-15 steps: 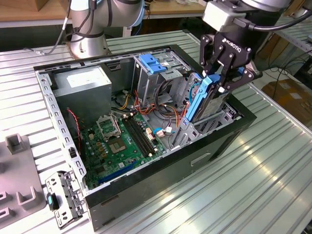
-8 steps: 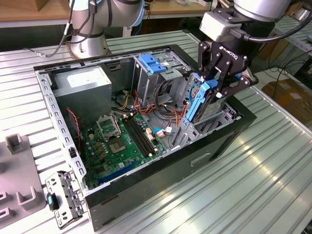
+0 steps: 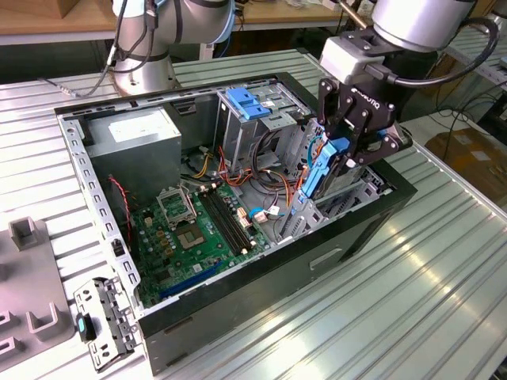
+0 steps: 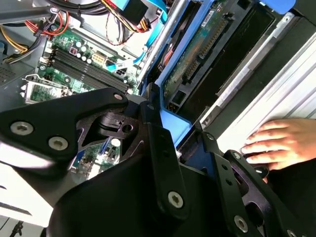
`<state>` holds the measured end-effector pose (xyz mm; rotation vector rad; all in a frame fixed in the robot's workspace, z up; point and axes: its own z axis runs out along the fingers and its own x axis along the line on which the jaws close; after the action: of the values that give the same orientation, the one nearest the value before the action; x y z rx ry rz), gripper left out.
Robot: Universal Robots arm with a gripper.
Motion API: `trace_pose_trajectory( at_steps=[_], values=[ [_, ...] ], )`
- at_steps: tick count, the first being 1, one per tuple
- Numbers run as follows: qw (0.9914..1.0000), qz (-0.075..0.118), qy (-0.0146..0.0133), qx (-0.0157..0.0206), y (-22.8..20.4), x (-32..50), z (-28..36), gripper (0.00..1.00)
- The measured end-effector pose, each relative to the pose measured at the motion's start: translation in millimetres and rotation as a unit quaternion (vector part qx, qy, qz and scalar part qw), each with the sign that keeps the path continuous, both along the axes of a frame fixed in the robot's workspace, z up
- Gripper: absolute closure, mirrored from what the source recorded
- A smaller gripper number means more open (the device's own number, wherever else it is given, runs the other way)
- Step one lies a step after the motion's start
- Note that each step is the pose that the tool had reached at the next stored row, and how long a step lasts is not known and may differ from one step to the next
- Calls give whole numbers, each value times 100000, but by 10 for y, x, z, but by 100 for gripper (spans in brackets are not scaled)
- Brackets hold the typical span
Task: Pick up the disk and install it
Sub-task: 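Insert the disk into the insertion slot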
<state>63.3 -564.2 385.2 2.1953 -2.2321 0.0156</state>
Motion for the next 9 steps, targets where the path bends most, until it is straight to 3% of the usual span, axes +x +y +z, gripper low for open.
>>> trace_pose_trajectory(
  at_steps=[5, 9],
  values=[
    [100000, 1, -3, 6, -8, 0, -123, 63],
    [100000, 1, -2, 1, -11, 0, -136, 63]
  ],
)
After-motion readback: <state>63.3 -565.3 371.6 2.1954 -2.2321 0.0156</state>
